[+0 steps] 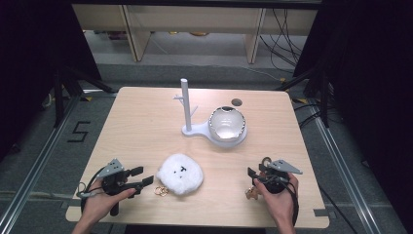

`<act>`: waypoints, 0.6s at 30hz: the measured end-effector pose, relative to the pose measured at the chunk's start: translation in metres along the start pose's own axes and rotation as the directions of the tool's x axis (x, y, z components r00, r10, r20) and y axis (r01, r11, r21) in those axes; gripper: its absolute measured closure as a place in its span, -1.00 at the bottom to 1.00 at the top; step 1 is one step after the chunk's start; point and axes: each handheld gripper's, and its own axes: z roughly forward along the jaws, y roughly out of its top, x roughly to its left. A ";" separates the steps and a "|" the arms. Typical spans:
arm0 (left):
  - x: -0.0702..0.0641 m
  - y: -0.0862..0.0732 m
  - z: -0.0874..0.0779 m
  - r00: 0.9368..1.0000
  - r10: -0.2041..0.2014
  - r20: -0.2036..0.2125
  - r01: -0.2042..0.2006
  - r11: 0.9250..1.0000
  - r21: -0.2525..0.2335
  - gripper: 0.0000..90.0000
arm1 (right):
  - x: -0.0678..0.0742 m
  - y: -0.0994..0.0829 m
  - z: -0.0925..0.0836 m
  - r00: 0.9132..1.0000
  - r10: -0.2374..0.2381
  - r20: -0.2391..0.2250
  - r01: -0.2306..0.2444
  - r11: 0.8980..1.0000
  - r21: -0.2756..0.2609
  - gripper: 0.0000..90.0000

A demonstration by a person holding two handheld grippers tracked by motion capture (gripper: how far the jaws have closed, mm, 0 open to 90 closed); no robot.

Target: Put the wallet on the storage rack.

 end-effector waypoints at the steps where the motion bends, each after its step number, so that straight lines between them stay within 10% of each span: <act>1: 0.000 0.004 0.002 1.000 0.006 0.008 -0.006 1.000 0.011 -0.24 | -0.004 0.001 0.000 0.999 -0.033 -0.003 0.033 0.999 0.000 0.11; 14: 0.007 0.053 0.047 0.999 -0.020 0.048 0.011 0.983 0.182 -0.27 | -0.002 0.006 -0.005 1.000 -0.020 -0.001 0.020 0.999 0.034 0.09; 18: 0.012 0.064 0.071 1.000 0.014 0.028 -0.021 0.963 0.270 -0.27 | 0.001 0.008 -0.004 1.000 -0.019 -0.019 0.020 0.999 0.031 0.09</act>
